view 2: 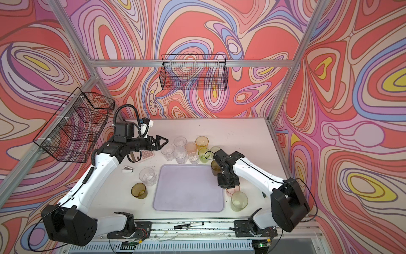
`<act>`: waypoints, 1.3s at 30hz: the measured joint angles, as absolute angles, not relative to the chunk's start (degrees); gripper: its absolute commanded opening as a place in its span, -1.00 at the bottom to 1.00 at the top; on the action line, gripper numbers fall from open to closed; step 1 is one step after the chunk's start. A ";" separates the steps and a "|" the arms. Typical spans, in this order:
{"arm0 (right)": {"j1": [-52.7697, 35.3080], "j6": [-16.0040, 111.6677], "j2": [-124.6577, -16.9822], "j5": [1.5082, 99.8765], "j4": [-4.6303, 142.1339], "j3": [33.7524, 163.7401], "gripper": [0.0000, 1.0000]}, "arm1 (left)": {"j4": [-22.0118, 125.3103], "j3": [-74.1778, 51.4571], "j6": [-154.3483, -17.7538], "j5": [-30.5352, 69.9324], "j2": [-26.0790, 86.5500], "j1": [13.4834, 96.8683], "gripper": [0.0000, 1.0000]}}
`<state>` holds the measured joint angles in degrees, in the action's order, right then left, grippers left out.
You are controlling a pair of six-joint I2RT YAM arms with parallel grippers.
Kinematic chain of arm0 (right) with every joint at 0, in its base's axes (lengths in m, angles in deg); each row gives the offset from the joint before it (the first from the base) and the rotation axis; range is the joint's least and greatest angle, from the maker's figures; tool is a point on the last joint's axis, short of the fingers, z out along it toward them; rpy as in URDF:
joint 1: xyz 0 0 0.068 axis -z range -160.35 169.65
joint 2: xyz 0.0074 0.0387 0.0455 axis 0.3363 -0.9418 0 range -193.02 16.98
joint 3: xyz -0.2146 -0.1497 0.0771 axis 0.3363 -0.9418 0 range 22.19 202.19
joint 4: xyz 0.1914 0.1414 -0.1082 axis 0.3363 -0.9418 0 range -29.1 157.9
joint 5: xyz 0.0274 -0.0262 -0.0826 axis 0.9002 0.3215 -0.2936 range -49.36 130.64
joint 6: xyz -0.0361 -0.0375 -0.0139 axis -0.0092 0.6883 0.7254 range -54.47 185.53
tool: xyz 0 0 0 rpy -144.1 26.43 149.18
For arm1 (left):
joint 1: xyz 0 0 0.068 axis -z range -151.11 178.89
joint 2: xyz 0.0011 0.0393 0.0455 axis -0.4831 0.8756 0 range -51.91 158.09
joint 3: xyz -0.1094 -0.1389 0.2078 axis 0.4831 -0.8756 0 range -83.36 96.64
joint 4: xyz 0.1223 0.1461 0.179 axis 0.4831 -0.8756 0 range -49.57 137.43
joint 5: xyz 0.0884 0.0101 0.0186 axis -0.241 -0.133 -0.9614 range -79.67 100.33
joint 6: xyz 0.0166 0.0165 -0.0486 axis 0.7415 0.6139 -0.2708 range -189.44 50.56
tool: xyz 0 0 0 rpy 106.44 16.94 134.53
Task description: Place the glasses into the tray
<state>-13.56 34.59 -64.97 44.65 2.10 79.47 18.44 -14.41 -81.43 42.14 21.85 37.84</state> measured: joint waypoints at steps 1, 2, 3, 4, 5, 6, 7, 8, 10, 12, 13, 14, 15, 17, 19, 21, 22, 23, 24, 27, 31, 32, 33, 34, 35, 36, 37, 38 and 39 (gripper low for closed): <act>-13.56 34.61 -65.19 44.54 2.21 79.47 -0.70 | 18.30 -14.28 -81.37 42.14 22.00 37.84 0.98; -13.56 34.68 -65.41 44.45 2.36 79.47 -0.73 | 18.17 -14.13 -81.24 42.12 22.11 37.84 0.98; -13.56 34.75 -65.56 44.39 2.45 79.47 -0.75 | 18.06 -14.02 -81.19 42.12 22.26 37.84 0.98; -13.56 34.79 -65.74 44.30 2.56 79.47 -0.80 | 18.00 -13.98 -81.08 42.10 22.40 37.84 0.97; -13.54 34.79 -65.78 44.28 2.63 79.47 -0.84 | 17.93 -13.98 -81.04 42.07 22.46 37.84 0.97; -13.56 34.83 -65.82 44.26 2.67 79.47 -0.86 | 17.74 -13.95 -81.02 42.03 22.57 37.84 0.97; -13.56 34.90 -65.82 44.21 2.67 79.47 -0.90 | 17.52 -13.95 -81.02 42.03 22.64 37.84 0.97; -13.56 34.86 -65.82 44.04 2.69 79.47 -0.92 | 17.37 -13.98 -81.02 42.01 22.66 37.84 0.97; -13.56 34.83 -65.82 43.73 2.63 79.47 -0.97 | 17.12 -13.95 -81.02 42.01 22.66 37.84 0.96; -13.60 34.77 -65.76 43.34 2.56 79.47 -1.00 | 17.12 -13.95 -81.02 42.01 22.66 37.84 0.96; -13.60 34.77 -65.65 43.01 2.52 79.47 -1.00 | 17.08 -13.93 -81.02 42.03 22.66 37.84 0.96; -13.60 34.77 -65.50 42.75 2.43 79.47 -1.00 | 17.02 -13.89 -81.02 42.03 22.66 37.84 0.96; -13.60 34.77 -65.34 42.46 2.32 79.49 -1.00 | 16.97 -13.87 -81.02 42.03 22.66 37.84 0.96; -13.60 34.77 -64.84 41.63 1.95 79.58 -1.00 | 16.97 -13.80 -81.02 42.03 22.66 37.84 0.96; -13.60 34.79 -64.67 40.96 1.21 80.19 -1.00 | 16.97 -13.80 -81.02 42.03 22.66 37.84 0.96; -13.60 34.88 -64.60 40.39 0.86 81.07 -1.00 | 16.97 -13.80 -81.02 42.03 22.66 37.84 0.96; -13.60 34.99 -64.60 40.13 0.61 81.55 -1.00 | 16.97 -13.80 -81.02 42.03 22.64 37.84 0.96; -13.60 35.16 -64.60 39.82 0.33 82.20 -1.00 | 16.97 -13.80 -81.02 42.05 22.64 37.84 0.96; -13.60 35.34 -64.60 39.51 -0.04 82.92 -1.00 | 16.97 -13.80 -81.02 42.05 22.64 37.84 0.96; -13.60 36.10 -64.60 38.90 -0.98 85.20 -1.00 | 16.97 -13.80 -81.02 42.03 22.64 37.84 0.96; -13.62 37.02 -64.60 39.01 -1.92 87.38 -1.00 | 16.93 -13.80 -81.02 42.01 22.64 37.84 0.96; -13.65 37.19 -64.53 39.12 -2.12 87.75 -1.00 | 16.93 -13.80 -81.02 42.01 22.64 37.84 0.96; -13.69 37.39 -64.45 39.16 -2.38 88.21 -1.00 | 16.91 -13.80 -81.02 42.01 22.64 37.84 0.96; -13.71 37.48 -64.38 39.27 -2.62 88.76 -1.00 | 16.88 -13.80 -81.02 42.01 22.64 37.84 0.96; -13.71 37.61 -64.32 39.45 -2.79 89.15 -1.00 | 16.88 -13.80 -81.02 42.01 22.64 37.84 0.96; -13.71 37.72 -64.23 39.58 -3.04 89.68 -1.00 | 16.86 -13.80 -81.02 42.01 22.64 37.84 0.97; -13.73 37.83 -64.16 39.67 -3.28 90.14 -1.00 | 16.84 -13.80 -81.02 42.01 22.64 37.84 0.96; -13.78 37.89 -64.16 39.75 -3.38 90.44 -1.00 | 16.84 -13.80 -81.02 42.03 22.64 37.84 0.96; -13.82 37.96 -64.16 39.93 -3.41 90.68 -1.00 | 16.82 -13.80 -81.04 42.03 22.64 37.84 0.96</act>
